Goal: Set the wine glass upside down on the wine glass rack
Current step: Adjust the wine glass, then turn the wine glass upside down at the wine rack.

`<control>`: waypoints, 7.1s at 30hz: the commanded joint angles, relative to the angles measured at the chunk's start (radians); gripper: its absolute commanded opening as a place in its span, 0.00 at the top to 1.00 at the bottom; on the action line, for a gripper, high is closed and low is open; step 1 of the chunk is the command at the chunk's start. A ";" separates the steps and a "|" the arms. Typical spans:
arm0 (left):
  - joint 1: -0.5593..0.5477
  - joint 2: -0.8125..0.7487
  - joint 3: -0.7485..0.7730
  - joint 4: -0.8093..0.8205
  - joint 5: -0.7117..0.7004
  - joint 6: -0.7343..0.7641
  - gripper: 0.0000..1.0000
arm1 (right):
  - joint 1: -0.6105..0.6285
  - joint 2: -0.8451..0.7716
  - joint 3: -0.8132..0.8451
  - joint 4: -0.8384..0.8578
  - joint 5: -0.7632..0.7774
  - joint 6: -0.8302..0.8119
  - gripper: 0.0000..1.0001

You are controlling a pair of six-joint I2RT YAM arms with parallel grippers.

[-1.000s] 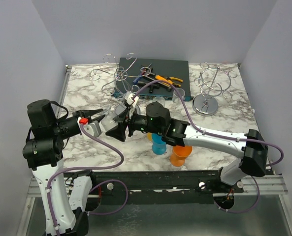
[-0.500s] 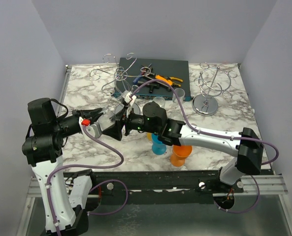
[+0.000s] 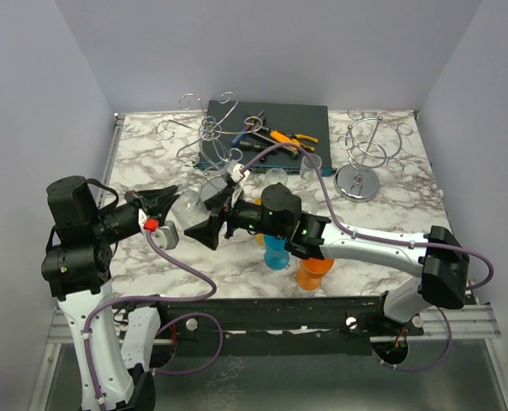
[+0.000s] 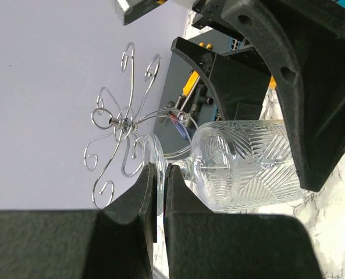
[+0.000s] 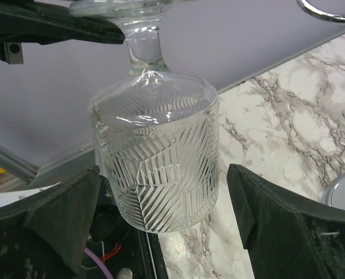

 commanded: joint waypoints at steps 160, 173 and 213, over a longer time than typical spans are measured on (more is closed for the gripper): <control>-0.010 0.040 -0.186 0.317 -0.378 -0.591 0.01 | -0.217 0.386 0.089 0.648 -0.207 -0.151 0.83; -0.009 0.108 -0.148 0.327 -0.426 -0.578 0.01 | -0.217 0.381 0.067 0.710 -0.222 -0.186 0.83; -0.001 0.450 0.075 0.437 -0.268 -0.530 0.46 | -0.204 0.358 0.122 0.642 -0.092 -0.143 0.86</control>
